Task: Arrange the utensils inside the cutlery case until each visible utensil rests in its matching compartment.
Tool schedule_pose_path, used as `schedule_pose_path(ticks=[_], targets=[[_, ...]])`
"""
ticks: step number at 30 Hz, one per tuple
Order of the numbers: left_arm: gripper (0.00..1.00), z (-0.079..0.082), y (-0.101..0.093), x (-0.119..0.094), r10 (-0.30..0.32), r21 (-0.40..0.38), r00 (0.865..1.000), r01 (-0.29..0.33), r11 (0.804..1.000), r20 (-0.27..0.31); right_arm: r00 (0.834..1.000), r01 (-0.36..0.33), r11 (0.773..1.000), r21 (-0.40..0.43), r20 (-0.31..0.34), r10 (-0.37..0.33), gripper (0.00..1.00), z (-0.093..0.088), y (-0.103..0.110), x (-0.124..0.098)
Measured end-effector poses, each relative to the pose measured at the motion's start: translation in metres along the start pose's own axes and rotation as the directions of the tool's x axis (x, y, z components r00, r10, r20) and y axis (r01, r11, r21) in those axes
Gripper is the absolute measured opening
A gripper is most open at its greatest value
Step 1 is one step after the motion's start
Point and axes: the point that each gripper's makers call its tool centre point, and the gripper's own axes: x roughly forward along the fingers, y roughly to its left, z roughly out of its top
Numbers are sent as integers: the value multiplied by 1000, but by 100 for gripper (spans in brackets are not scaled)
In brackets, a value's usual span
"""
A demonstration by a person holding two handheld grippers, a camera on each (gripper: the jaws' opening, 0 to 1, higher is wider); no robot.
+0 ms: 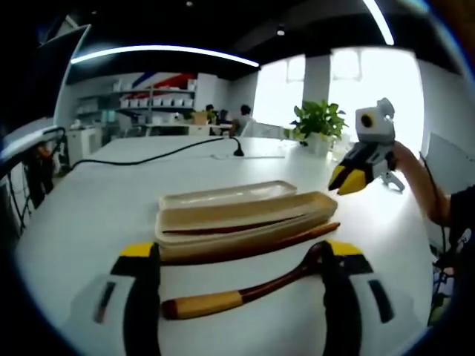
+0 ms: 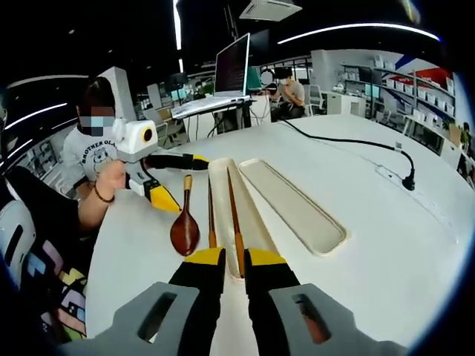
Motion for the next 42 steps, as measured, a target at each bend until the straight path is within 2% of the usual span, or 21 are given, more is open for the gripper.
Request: schedule_pose_path(ticks=[10, 13, 16, 21, 30, 42], targets=[[96, 2, 8, -5, 24, 0, 1000, -24, 1000, -3, 999, 24, 1000, 0, 40, -24, 11, 3, 9, -9], [96, 3, 12, -6, 30, -2, 1000, -30, 1000, -3, 996, 67, 998, -17, 59, -65, 11, 4, 7, -14], [96, 3, 17, -6, 36, -4, 999, -36, 999, -5, 994, 95, 995, -32, 54, -93, 11, -3, 11, -16], [96, -2, 20, -5, 45, -7, 999, -45, 999, -29, 993, 101, 994, -33, 60, -98, 11, -8, 16, -18], [96, -7, 19, -5, 38, -21, 998, -40, 999, -51, 997, 75, 996, -58, 17, -74, 11, -24, 31, -7], [96, -9, 15, -7, 33, -37, 998, -35, 999, -50, 995, 89, 995, -53, -29, -91, 15, -34, 21, 7]])
